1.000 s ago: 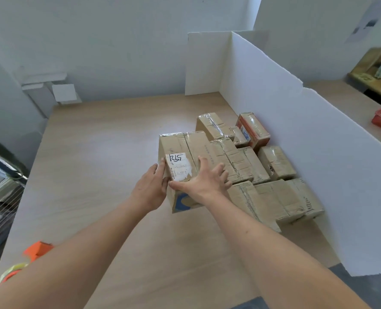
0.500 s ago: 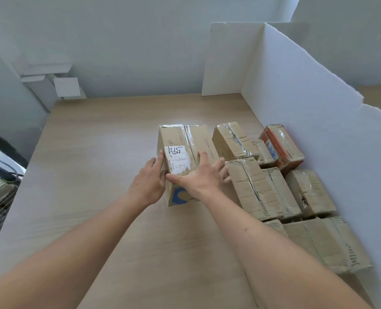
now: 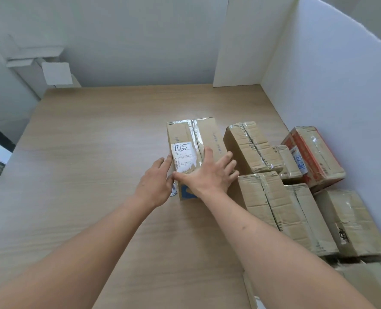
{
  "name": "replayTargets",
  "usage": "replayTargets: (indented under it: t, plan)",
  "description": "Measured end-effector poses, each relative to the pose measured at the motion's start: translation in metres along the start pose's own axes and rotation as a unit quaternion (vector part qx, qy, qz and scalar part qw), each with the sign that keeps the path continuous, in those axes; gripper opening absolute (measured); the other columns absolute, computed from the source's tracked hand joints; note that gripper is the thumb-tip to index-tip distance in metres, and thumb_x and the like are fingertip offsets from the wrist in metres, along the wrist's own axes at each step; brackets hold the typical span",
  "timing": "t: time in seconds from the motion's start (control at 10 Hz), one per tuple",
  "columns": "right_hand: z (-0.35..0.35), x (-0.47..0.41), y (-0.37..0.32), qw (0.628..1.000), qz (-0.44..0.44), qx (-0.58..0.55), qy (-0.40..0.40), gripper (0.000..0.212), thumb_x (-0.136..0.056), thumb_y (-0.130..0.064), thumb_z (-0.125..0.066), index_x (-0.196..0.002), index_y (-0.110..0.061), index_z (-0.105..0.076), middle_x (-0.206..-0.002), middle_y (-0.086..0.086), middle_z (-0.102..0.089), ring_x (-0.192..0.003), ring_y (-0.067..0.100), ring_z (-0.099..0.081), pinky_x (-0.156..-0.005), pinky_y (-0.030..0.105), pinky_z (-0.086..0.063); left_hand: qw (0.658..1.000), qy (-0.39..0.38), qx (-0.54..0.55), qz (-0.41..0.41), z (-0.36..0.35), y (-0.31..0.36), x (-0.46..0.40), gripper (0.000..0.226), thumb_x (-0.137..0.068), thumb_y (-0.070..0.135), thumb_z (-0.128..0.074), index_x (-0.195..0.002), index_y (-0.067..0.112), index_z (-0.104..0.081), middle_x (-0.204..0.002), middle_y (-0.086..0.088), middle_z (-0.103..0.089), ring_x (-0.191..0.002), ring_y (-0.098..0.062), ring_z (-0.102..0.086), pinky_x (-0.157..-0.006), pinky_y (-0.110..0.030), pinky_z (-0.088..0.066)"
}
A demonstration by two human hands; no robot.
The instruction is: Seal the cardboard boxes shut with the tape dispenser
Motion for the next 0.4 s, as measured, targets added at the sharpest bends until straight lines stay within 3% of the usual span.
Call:
replayTargets:
  t: [0.2, 0.3, 0.4]
  plan:
    - [-0.019, -0.007, 0.011, 0.999, 0.002, 0.02, -0.026, 0.131, -0.045, -0.103, -0.052, -0.153, -0.037, -0.021, -0.161, 0.037, -0.001, -0.151, 0.05, -0.003, -0.122, 0.056, -0.005, 0.999, -0.01, 0.03, -0.006, -0.017, 0.001, -0.01, 0.069, -0.102, 0.016, -0.048, -0.162, 0.024, -0.015, -0.152, -0.004, -0.04, -0.135, -0.03, -0.044, -0.109, -0.046, -0.04]
    - [-0.022, -0.009, 0.014, 0.998, 0.013, 0.037, -0.05, 0.137, -0.045, -0.11, -0.037, -0.158, -0.037, -0.011, -0.161, 0.038, 0.011, -0.152, 0.05, 0.012, -0.124, 0.055, 0.002, 1.0, -0.023, 0.02, 0.0, -0.021, -0.002, -0.011, 0.069, -0.103, 0.023, -0.047, -0.162, 0.028, -0.013, -0.153, -0.004, -0.039, -0.134, -0.031, -0.044, -0.107, -0.048, -0.042]
    - [-0.018, -0.005, 0.015, 0.998, 0.029, 0.037, -0.052, 0.118, -0.063, -0.105, -0.03, -0.159, -0.039, -0.01, -0.163, 0.035, 0.012, -0.153, 0.046, 0.013, -0.125, 0.054, 0.001, 0.998, -0.036, -0.044, 0.032, -0.014, -0.001, -0.007, 0.064, -0.105, 0.036, -0.042, -0.161, 0.031, -0.013, -0.163, -0.006, -0.026, -0.144, -0.033, -0.035, -0.113, -0.051, -0.037]
Point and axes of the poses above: each hand's wrist, its own x-axis away from the middle knuckle, its own z-axis out of the back of the hand, y = z × x, the point moved 9 cm from there along -x, towards the middle knuckle
